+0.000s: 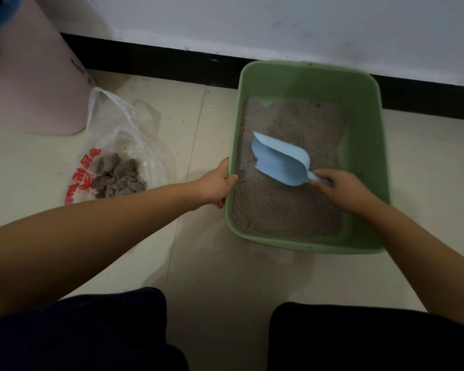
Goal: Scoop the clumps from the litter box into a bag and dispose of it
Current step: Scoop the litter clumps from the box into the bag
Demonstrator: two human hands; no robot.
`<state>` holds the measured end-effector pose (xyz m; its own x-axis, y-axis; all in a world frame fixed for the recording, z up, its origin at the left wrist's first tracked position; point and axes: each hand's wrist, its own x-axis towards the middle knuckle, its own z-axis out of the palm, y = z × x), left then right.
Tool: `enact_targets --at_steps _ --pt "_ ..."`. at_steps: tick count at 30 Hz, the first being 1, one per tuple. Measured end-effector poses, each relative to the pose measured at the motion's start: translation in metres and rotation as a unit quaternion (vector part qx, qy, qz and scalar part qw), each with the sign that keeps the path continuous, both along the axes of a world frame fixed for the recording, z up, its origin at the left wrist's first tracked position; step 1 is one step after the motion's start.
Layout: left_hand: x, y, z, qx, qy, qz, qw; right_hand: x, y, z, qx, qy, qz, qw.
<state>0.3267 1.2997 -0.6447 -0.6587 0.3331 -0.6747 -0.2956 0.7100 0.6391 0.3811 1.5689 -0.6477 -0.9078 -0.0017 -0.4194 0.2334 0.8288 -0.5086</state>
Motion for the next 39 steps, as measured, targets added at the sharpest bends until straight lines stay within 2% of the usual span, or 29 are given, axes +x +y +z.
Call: enact_targets --at_steps 6,9,19,32,39 --pt "0.000 -0.001 -0.002 0.004 0.005 -0.002 1.000 0.001 0.004 0.008 -0.117 -0.061 -0.089 0.987" --pt "0.000 -0.001 -0.003 0.005 0.006 -0.003 1.000 0.009 0.013 0.010 -0.109 -0.056 -0.119 0.985" --pt "-0.001 -0.001 -0.002 0.004 -0.004 0.004 1.000 0.011 0.028 0.014 -0.064 -0.117 -0.025 0.991" --pt "0.000 -0.003 0.001 0.016 -0.027 0.015 0.999 -0.008 -0.003 -0.002 -0.027 -0.052 0.026 0.998" --pt "-0.001 -0.003 -0.001 0.004 -0.018 0.013 1.000 0.015 -0.001 -0.003 -0.190 -0.053 -0.120 0.973"
